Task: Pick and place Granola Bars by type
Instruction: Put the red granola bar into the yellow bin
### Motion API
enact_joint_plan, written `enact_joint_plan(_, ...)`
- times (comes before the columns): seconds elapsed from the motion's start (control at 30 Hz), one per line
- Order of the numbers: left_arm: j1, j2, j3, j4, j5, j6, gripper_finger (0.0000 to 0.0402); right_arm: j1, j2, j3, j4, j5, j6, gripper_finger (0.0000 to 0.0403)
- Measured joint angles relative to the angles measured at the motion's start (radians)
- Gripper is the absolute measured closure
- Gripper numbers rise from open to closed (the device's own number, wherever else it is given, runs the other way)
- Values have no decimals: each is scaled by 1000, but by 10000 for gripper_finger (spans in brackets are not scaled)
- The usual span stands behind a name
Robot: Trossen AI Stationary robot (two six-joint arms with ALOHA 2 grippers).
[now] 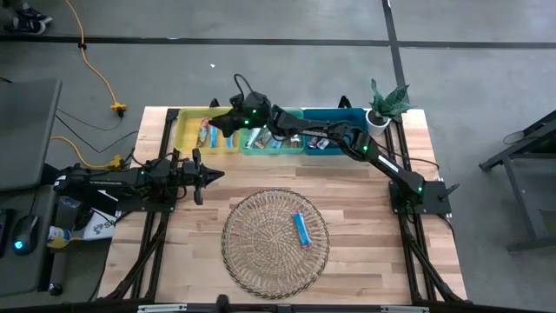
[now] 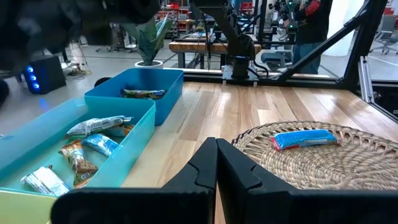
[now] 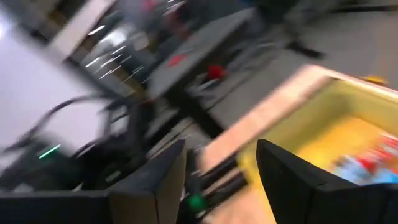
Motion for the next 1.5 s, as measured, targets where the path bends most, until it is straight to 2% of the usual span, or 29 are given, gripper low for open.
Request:
enact_joint_plan(0.2, 0, 0, 0, 0, 0, 0, 401, 2, -55, 0, -10, -335, -223, 221)
enact_joint_plan(0.3, 0, 0, 0, 0, 0, 0, 401, 20, -108, 0, -94, -415, -380, 221)
enact_joint_plan(0.37, 0, 0, 0, 0, 0, 0, 401, 35, -157, 0, -186, -430, -491, 221)
enact_joint_plan(0.47, 0, 0, 0, 0, 0, 0, 401, 57, -239, 0, -339, -425, -657, 221)
enact_joint_plan(0.57, 0, 0, 0, 0, 0, 0, 401, 86, -320, 1, -543, -373, -827, 221)
enact_joint_plan(0.67, 0, 0, 0, 0, 1, 0, 401, 133, -395, 0, -769, -247, -998, 221)
enact_joint_plan(0.77, 0, 0, 0, 0, 2, 0, 401, 190, -456, 0, -981, -67, -1094, 221)
enact_joint_plan(0.83, 0, 0, 0, 0, 2, 0, 401, 231, -485, 0, -1113, 73, -1088, 221)
enact_joint_plan(0.93, 0, 0, 0, 0, 3, 0, 401, 299, -510, 0, -1275, 239, -993, 221)
enact_joint_plan(1.03, 0, 0, 0, 0, 3, 0, 401, 373, -518, 0, -1416, 327, -853, 221)
enact_joint_plan(1.23, 0, 0, 0, 0, 3, 0, 401, 515, -519, 0, -1651, 354, -628, 221)
enact_joint_plan(1.5, 0, 0, 0, 0, 3, 0, 401, 639, -519, 0, -1709, 367, -292, 221)
